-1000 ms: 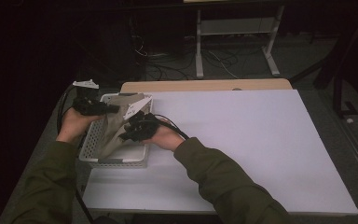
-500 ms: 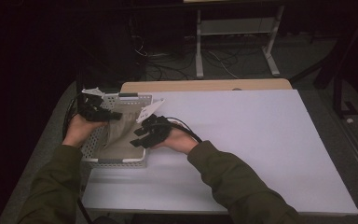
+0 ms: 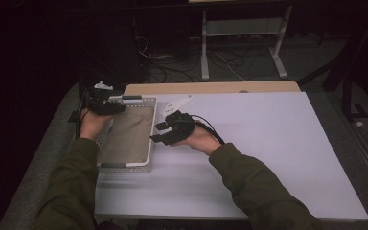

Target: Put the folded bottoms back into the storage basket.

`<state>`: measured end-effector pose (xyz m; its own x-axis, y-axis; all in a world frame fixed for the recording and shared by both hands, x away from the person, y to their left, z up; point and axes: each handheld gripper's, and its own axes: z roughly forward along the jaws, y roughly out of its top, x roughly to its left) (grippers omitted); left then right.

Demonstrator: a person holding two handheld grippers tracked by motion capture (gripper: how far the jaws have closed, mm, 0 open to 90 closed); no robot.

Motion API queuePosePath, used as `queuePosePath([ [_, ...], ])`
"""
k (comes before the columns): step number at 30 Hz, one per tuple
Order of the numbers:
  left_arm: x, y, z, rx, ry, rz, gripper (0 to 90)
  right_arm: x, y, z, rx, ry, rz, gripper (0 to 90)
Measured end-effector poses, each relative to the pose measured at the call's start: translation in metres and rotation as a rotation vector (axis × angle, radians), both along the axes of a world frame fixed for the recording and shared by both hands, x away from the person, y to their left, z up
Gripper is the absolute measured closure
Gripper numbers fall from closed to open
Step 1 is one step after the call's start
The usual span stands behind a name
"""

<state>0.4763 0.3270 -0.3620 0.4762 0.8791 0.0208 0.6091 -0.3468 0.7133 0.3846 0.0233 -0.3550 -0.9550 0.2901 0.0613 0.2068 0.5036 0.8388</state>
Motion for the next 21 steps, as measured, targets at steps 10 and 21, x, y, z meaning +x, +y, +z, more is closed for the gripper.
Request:
queuePosePath([
  [10,-0.017,-0.001,0.006,-0.092,0.014,-0.008,40.8,0.006,-0.029,-0.002,0.005,-0.002,-0.071,39.8],
  [21,-0.055,-0.019,0.015,-0.191,-0.003,-0.115,26.8,0.006,-0.065,-0.007,0.016,0.006,-0.132,32.5],
])
